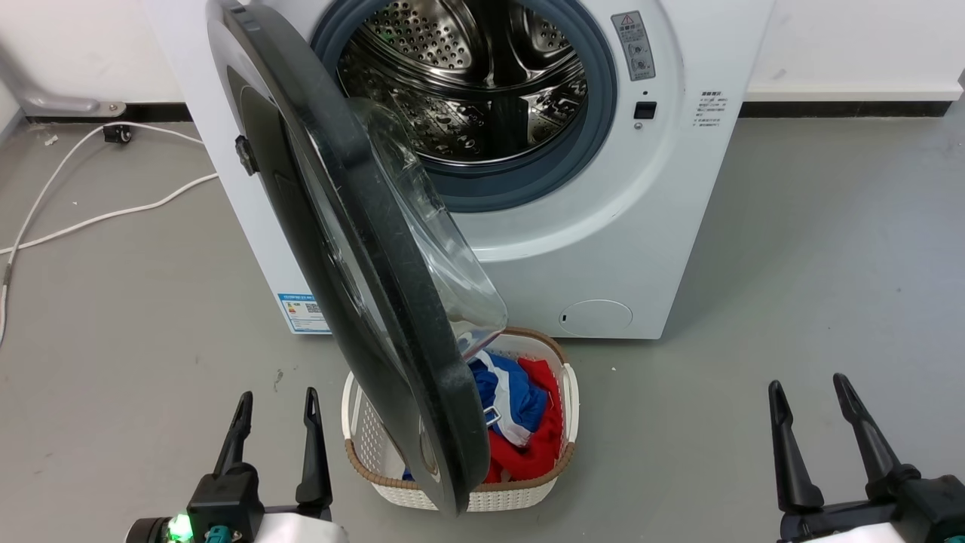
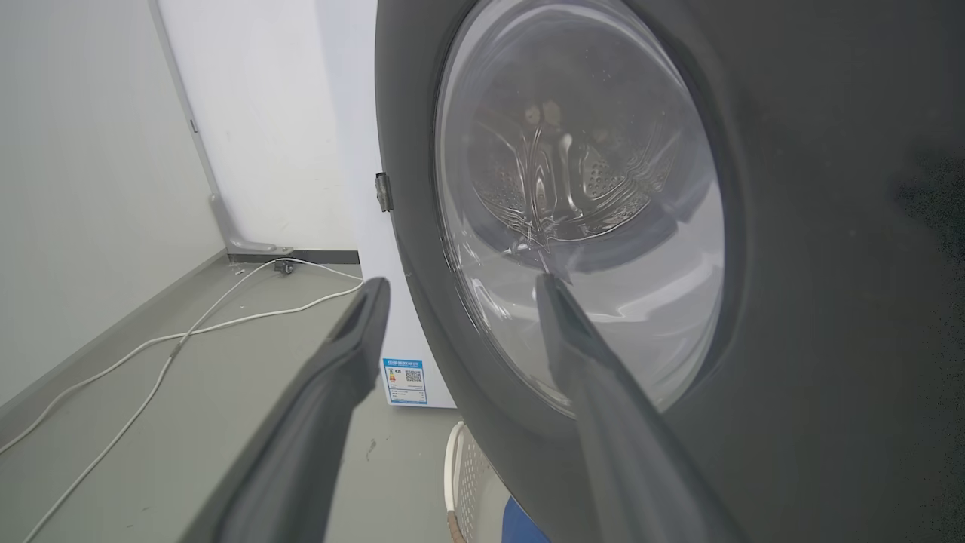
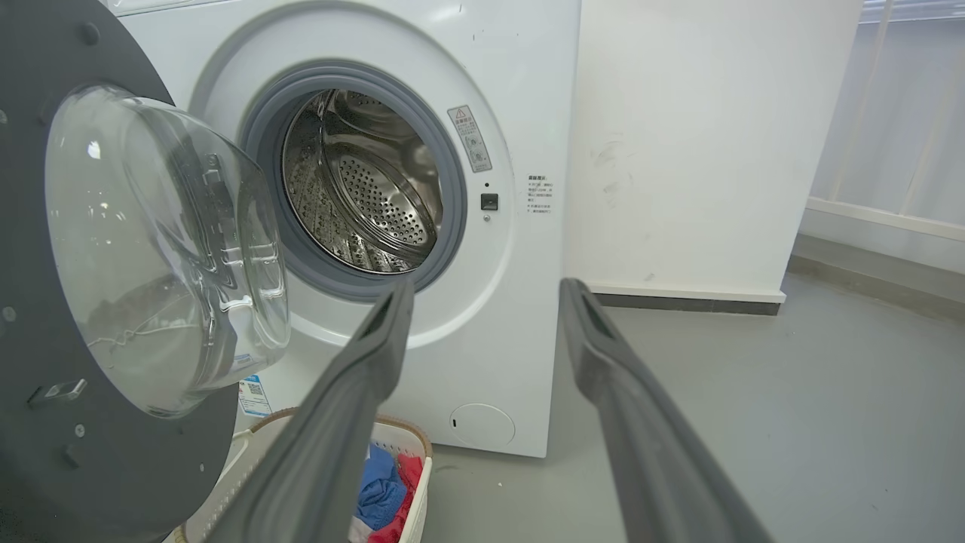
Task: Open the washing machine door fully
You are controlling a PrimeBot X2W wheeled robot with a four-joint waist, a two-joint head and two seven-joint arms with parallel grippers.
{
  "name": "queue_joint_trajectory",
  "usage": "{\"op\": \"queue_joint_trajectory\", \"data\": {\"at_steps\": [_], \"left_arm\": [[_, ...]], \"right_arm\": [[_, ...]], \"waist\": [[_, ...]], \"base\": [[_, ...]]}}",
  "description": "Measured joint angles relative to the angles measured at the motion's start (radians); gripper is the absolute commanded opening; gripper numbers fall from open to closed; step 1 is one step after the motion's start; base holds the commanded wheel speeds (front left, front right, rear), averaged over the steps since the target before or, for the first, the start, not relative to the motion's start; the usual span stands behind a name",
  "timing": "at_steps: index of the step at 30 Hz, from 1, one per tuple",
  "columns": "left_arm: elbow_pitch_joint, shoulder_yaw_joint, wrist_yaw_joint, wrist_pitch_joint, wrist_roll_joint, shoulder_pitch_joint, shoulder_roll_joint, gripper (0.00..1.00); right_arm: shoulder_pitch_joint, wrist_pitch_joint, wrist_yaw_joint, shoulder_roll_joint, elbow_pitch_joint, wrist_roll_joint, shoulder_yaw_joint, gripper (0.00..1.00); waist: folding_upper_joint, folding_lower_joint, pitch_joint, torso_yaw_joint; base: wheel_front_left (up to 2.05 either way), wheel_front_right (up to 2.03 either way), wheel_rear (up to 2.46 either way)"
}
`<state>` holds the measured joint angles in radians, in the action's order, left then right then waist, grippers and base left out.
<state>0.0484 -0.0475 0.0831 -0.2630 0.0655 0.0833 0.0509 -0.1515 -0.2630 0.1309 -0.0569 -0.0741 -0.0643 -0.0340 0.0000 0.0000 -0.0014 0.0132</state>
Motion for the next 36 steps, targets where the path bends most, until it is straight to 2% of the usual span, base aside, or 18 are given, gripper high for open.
{"op": "queue_joint_trajectory", "data": {"at_steps": [15,17,18,24,29,36], "left_arm": [[0.0,0.006,0.011,0.0,0.009,0.01,0.0,1.0],[-0.006,0.011,0.018,0.0,0.007,0.01,0.0,0.25],[-0.012,0.015,0.022,0.0,0.007,0.01,0.0,0.0],[-0.076,0.041,0.034,0.0,-0.009,0.003,0.0,0.0],[-0.189,0.051,0.032,0.0,-0.04,-0.032,0.001,0.0],[-0.336,0.002,0.021,0.0,-0.077,-0.074,0.003,0.0]], "right_arm": [[-0.018,0.0,0.0,0.004,0.024,-0.035,-0.005,1.0],[-0.018,0.0,0.0,0.004,0.025,-0.038,-0.005,1.0],[-0.018,0.0,0.0,0.004,0.025,-0.038,-0.003,1.0],[-0.018,0.0,0.0,0.004,0.026,-0.042,-0.005,1.0],[-0.018,0.0,0.0,0.004,0.023,-0.051,-0.006,1.0],[-0.019,0.0,0.0,0.004,0.022,-0.061,-0.001,1.0]], "waist": [[0.0,0.0,0.001,0.007],[0.0,0.0,0.001,0.008],[0.0,0.0,0.001,0.009],[0.0,0.0,-0.001,0.016],[0.0,0.0,-0.003,0.023],[0.0,0.0001,-0.007,0.028]], "base": [[0.0,0.0,0.0],[0.0,0.0,0.0],[0.0,0.0,0.0],[0.0,0.0,0.0],[0.0,0.0,0.0],[0.0,0.0,0.0]]}}
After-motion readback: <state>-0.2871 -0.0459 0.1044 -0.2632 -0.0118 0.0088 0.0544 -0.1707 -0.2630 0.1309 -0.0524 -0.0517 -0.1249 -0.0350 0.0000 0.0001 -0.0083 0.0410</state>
